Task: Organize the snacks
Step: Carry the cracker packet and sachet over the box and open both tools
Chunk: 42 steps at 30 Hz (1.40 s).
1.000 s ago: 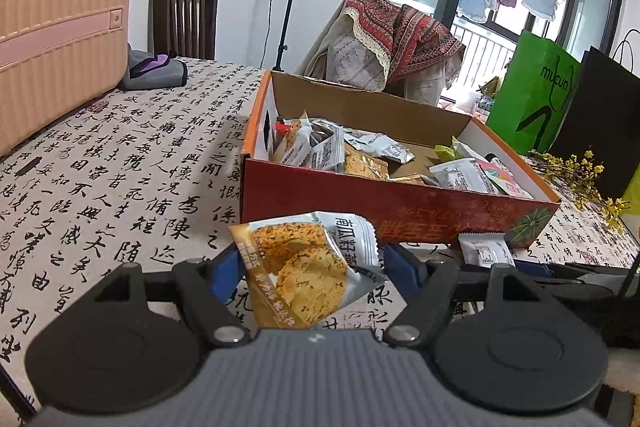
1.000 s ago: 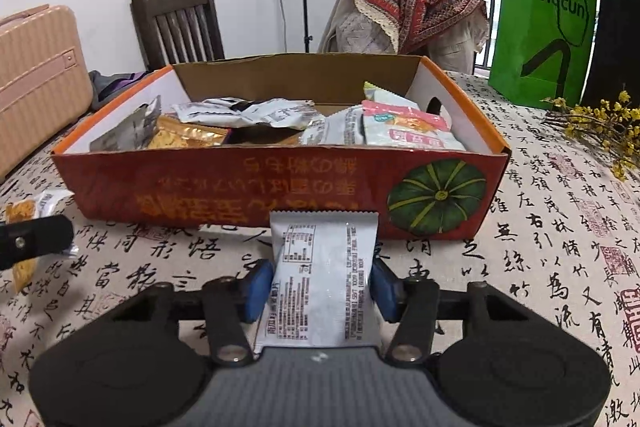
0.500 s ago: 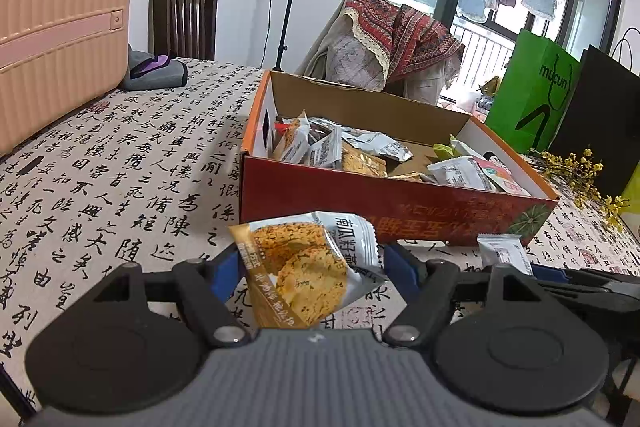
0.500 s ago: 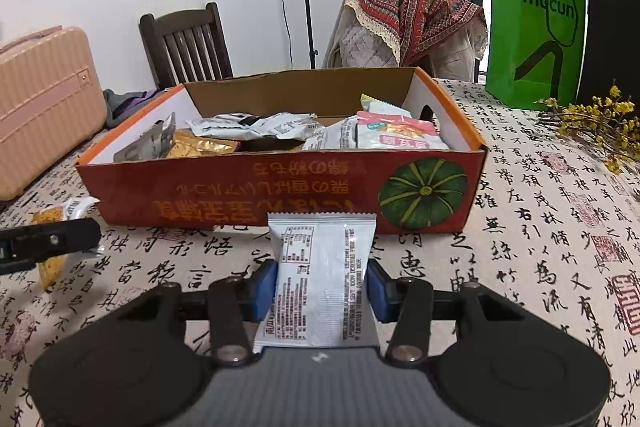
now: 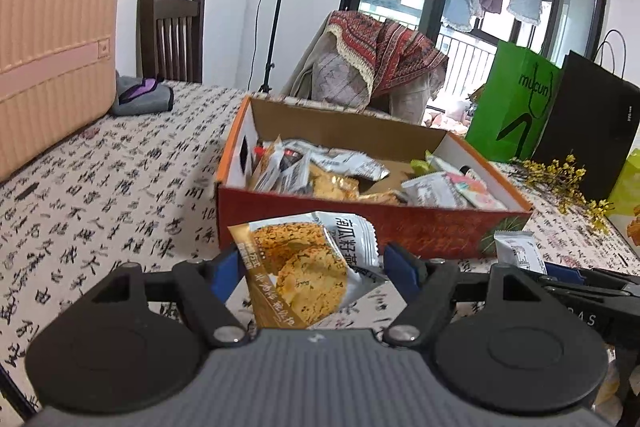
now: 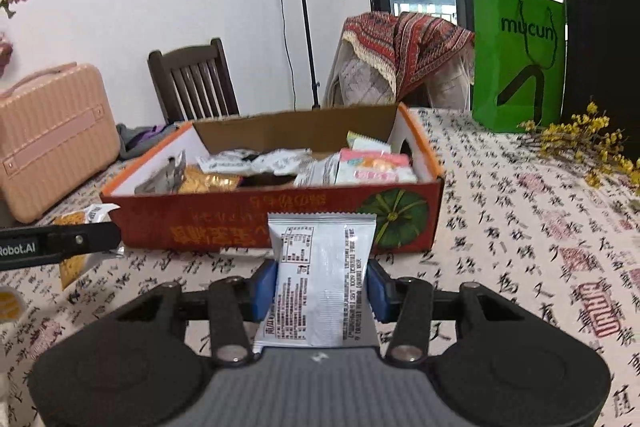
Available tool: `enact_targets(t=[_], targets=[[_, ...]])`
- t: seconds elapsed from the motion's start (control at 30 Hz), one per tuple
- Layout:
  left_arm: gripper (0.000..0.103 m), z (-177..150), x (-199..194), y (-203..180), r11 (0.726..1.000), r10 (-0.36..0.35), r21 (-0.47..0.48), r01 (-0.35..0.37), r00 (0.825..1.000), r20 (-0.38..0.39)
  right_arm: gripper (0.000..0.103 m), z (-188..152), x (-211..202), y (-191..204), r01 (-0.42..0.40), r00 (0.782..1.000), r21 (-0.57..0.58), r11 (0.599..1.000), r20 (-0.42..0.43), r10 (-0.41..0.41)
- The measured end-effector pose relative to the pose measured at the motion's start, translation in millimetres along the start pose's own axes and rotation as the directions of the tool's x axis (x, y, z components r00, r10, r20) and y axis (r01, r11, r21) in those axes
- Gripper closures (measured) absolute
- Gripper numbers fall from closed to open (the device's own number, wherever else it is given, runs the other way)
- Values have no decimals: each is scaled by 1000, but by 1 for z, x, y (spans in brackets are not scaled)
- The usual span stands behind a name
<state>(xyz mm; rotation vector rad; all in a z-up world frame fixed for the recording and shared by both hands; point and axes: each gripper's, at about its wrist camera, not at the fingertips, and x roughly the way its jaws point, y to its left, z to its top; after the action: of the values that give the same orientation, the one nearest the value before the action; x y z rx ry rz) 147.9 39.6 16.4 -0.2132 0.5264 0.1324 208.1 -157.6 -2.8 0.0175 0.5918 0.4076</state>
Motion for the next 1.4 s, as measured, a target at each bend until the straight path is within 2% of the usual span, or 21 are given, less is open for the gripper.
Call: enact_targets(t=[0.2,0.47,0.97,1.1,1.23,1.33,1.4], targets=[[27,21,-6,-13,1000,1,29,-3,999,47,57,19,-8,-5,-4,999,4,1000,51,3],[27,54,2,-22,1000,3,23,-5,996,85,57,50,-1,-7,0,996,0,1000,94,0],[27,96,55,-27,1000,25,-22,-23,995,92,57,93,52,-4,12,994,29,1000,109,-16],[27,100,72,-24,998,59,-32,-56,991,123,57,98,70,-5,17,993,42,999,113,-21],[27,90,88,-21,996,93,-11,-93,981,169,57,92,84,-8,13,990,48,999,141,-20],[27,82,102,-16,994,106,-11,-106,982,155,57,80,93,-13,1,986,64,998,166,-12],[27,79,107,-11,994,105,-26,-102,984,147,57,75,101,-16,-11,988,74,997,151,0]])
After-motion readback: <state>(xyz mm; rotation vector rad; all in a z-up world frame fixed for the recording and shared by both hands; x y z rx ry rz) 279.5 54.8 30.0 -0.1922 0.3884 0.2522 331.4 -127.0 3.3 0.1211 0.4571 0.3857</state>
